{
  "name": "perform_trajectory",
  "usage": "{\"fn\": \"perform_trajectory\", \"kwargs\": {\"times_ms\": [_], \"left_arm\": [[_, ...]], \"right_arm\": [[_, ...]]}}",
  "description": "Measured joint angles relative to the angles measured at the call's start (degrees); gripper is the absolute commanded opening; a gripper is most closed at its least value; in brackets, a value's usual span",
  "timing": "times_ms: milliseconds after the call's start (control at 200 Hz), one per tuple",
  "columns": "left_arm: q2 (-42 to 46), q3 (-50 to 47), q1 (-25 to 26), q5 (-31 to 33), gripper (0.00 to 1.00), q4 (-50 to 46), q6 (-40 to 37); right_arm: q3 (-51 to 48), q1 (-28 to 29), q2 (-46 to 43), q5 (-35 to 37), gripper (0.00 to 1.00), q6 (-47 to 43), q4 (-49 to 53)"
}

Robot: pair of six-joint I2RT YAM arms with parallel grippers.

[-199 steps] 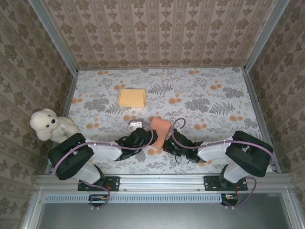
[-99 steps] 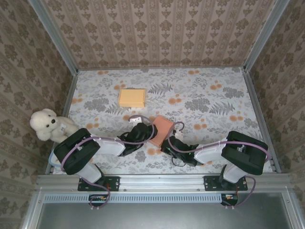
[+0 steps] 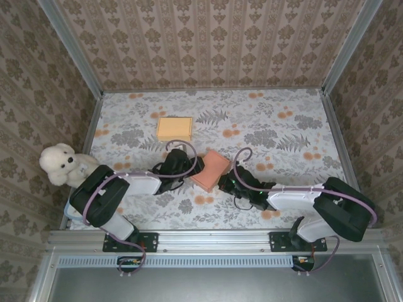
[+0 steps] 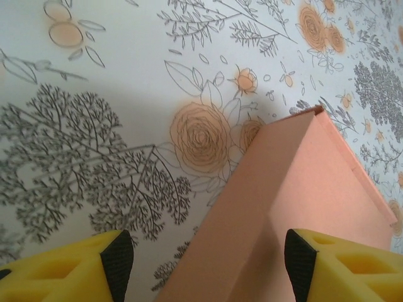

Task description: Fold the paper box

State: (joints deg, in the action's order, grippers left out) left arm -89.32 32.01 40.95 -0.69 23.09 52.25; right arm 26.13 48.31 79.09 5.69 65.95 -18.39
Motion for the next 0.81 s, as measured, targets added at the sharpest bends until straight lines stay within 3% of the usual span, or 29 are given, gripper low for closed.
{"fn": "perform_trajectory", "kwargs": {"times_ms": [295, 805], "left_arm": [[-2.0, 10.3, -3.2, -3.3, 0.68, -5.8, -8.8], [-16.9, 21.0, -2.0, -9.0, 0.68, -5.7, -12.6]], "right_arm": [[1.5, -10.4, -1.8, -6.6, 0.00, -7.8, 6.4], [3.6, -18.0, 10.2, -15.3, 0.00, -10.3, 1.7]]}}
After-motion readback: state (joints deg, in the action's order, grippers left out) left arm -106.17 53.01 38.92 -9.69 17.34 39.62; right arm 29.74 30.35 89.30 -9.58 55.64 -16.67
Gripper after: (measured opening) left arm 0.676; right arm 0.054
